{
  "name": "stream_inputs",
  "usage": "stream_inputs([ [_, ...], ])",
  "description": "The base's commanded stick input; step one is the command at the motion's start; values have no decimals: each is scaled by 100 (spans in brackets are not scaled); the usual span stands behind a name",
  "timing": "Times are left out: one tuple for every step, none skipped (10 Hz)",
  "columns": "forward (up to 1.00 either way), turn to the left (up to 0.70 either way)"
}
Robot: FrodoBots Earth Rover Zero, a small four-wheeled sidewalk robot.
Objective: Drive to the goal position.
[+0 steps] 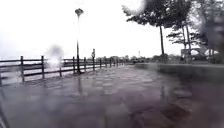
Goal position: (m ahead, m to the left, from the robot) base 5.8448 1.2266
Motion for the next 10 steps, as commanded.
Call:
stream_inputs([
  [100, 1],
  [100, 1],
  [100, 1],
  [100, 1],
  [100, 1],
  [100, 1],
  [100, 1],
  [100, 1],
  [100, 1],
  [100, 1],
])
